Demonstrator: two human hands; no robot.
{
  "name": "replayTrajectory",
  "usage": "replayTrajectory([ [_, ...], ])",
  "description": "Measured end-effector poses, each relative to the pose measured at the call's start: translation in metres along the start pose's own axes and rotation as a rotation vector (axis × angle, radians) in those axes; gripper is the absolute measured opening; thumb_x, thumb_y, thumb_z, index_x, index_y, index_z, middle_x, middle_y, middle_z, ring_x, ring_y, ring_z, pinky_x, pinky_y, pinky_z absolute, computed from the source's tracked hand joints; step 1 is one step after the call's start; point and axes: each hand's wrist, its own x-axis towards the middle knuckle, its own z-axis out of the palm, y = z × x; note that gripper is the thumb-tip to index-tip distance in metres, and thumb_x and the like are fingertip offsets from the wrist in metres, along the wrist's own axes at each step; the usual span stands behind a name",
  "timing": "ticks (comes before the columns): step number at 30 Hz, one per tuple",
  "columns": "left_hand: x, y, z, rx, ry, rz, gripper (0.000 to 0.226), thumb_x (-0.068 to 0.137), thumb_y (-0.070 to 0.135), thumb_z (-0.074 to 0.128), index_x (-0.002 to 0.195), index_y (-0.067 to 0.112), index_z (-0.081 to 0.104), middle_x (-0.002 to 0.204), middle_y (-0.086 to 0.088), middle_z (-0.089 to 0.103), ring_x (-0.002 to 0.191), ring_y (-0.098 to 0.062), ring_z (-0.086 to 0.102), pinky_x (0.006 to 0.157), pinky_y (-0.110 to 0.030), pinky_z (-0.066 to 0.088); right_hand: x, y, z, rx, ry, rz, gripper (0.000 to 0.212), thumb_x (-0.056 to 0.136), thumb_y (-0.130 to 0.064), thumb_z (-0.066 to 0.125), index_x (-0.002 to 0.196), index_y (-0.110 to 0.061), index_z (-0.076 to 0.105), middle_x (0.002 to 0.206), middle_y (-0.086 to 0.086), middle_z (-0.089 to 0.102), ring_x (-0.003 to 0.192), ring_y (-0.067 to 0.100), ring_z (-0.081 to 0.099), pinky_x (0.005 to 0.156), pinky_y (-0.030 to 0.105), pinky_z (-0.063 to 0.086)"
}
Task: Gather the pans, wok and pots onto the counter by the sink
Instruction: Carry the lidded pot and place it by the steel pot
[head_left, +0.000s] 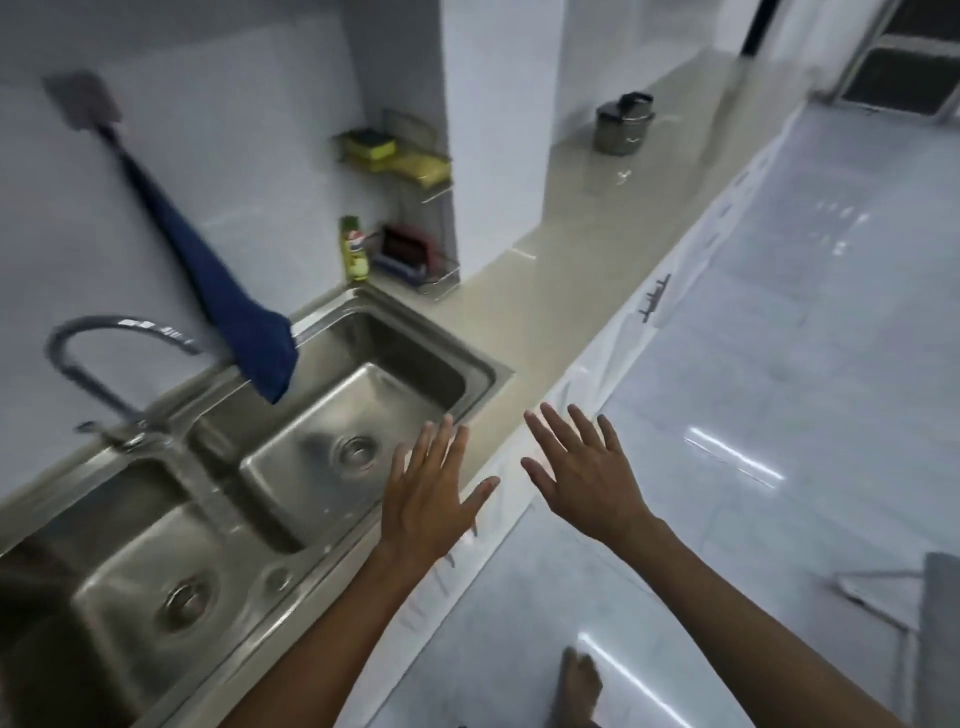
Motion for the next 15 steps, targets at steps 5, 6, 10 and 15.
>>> replayTrajectory([
  [5,0.105,0.105,0.030,0.029,-0.079,0.089,0.086,0.092,0.077,0.017,0.159,0.024,0.023,0.168,-0.003,0.017,0.155,-0.024,0.014,0.124,-0.050,0.012,0.022,0.127,-0.012,-0.004,-0.026,0.098,0.061,0.103,-0.057,0.026,0.154,-0.025,0.036,0.158,0.002,0.042,0.143,0.035,0.040,0.113,0.059,0.034],
  [6,0.127,0.126,0.034,0.029,-0.083,0.105,0.086,0.092,0.078,0.016,0.160,0.024,0.021,0.168,-0.003,0.015,0.155,-0.023,0.013,0.125,-0.049,0.012,0.028,0.154,-0.016,-0.017,-0.035,0.122,0.061,0.103,-0.057,0.025,0.154,-0.025,0.035,0.158,0.002,0.041,0.144,0.035,0.038,0.114,0.059,0.032],
  [10,0.202,0.191,0.048,-0.008,-0.099,0.151,0.088,0.090,0.080,0.014,0.160,0.027,0.019,0.168,-0.002,0.012,0.155,-0.024,0.012,0.125,-0.050,0.012,0.056,0.240,-0.028,-0.038,-0.082,0.201,0.065,0.101,-0.061,0.019,0.157,-0.028,0.027,0.163,0.002,0.031,0.149,0.034,0.029,0.119,0.058,0.026],
  [15,0.295,0.248,0.065,0.001,-0.096,0.227,0.086,0.091,0.078,0.015,0.160,0.027,0.019,0.169,0.000,0.009,0.155,-0.023,0.011,0.124,-0.048,0.009,0.103,0.324,-0.033,-0.007,-0.077,0.286,0.072,0.098,-0.064,0.010,0.156,-0.027,0.031,0.161,0.004,0.035,0.148,0.035,0.032,0.119,0.058,0.027],
])
